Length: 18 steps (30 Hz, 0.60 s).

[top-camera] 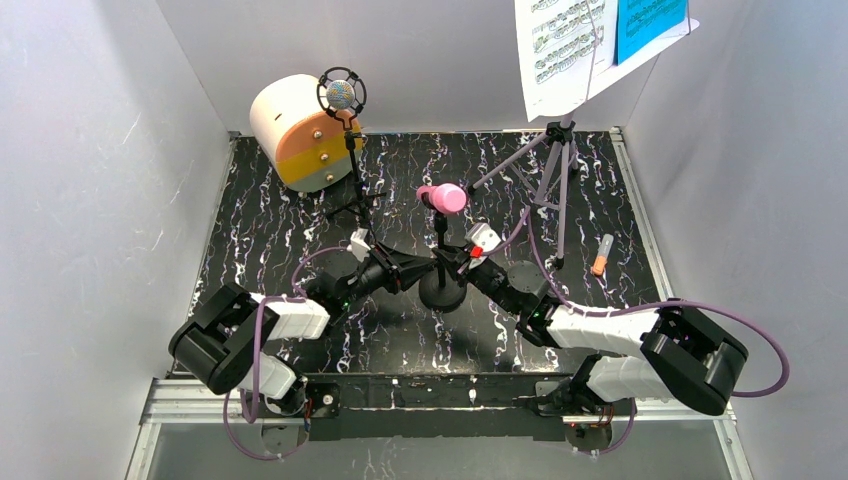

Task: Pack up the instrument practice props
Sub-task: Unscrew the knob on the microphone stand.

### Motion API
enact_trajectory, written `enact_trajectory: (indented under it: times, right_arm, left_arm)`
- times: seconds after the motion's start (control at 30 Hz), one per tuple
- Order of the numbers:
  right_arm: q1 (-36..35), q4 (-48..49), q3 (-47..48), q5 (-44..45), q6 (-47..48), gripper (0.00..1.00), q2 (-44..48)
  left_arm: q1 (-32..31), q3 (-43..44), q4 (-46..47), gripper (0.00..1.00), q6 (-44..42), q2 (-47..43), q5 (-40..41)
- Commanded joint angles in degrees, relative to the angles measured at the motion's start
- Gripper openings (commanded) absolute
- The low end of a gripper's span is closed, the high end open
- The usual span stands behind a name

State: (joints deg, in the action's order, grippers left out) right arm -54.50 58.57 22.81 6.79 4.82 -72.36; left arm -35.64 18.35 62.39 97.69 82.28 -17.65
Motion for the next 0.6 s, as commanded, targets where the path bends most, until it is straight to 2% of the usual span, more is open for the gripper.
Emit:
enact_trajectory:
  times: [0.0, 0.1, 0.23, 0.37, 0.57]
  right_arm:
    - [-2.1, -6.0, -0.6, -2.8, 1.7, 0.01, -1.3]
    - [-2.2, -4.8, -1.0, -2.6, 0.6, 0.01, -1.6]
    - [-2.1, -3.9, -1.4, -2.9, -0.1, 0.01, -1.7]
    - [-2.1, -3.2, -1.8, -2.8, -0.5, 0.01, -1.6]
    - [-2.2, -2.5, -2.4, -2.5, -0.6, 0.01, -1.5]
  left_arm:
    - [0.8, 2.7, 1.7, 0.31, -3.9, -2.2, 3.6]
    - [2.3, 3.4, 1.9, 0.47, -12.1, -1.2, -0.1]
    - [3.8, 3.3, 1.9, 0.59, -27.9, -2.3, -3.1]
    - [4.2, 3.2, 1.3, 0.65, -44.2, -4.8, -4.4]
    - [4.2, 1.7, 0.5, 0.69, -62.6, -8.3, -5.5]
